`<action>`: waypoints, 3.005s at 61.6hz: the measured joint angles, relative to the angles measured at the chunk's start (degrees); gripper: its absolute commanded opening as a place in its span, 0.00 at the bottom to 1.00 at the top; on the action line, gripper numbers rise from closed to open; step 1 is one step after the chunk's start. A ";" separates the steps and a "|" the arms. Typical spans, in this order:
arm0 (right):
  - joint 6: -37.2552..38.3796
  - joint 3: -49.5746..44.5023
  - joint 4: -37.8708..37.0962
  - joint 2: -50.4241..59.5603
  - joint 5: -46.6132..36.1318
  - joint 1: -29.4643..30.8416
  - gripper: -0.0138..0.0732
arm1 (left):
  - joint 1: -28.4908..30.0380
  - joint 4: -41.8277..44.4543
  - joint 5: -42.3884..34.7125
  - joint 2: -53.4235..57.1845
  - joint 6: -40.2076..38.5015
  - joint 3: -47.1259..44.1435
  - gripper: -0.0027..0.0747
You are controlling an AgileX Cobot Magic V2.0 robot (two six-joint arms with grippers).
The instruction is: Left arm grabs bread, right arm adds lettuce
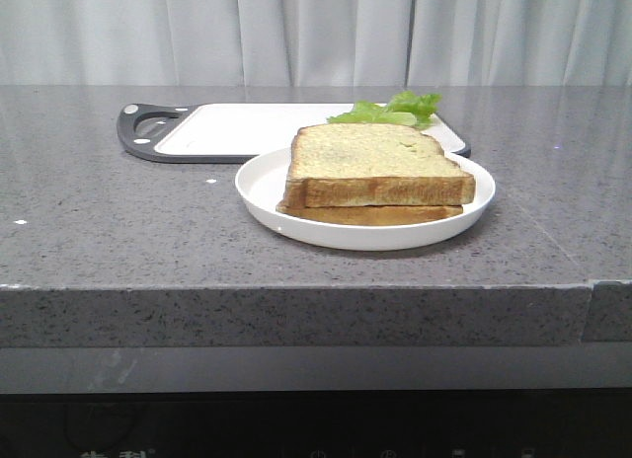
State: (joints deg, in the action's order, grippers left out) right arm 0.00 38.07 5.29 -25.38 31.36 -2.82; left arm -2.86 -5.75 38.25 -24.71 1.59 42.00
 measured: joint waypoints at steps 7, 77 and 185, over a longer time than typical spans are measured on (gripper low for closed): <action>0.00 0.00 0.00 -2.95 1.69 0.00 0.02 | 0.00 0.00 0.56 -2.39 0.00 0.00 0.01; 0.00 0.00 0.00 -8.35 3.55 0.00 0.66 | -3.25 -40.26 11.72 -34.43 25.54 7.78 0.55; 0.00 0.00 0.00 -8.35 6.27 0.00 0.66 | -29.06 -35.78 4.06 -75.00 10.60 32.42 0.01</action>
State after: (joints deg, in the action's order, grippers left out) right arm 0.00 38.07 5.29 -33.74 37.63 -2.82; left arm -31.91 -41.53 42.31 -99.71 12.19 74.42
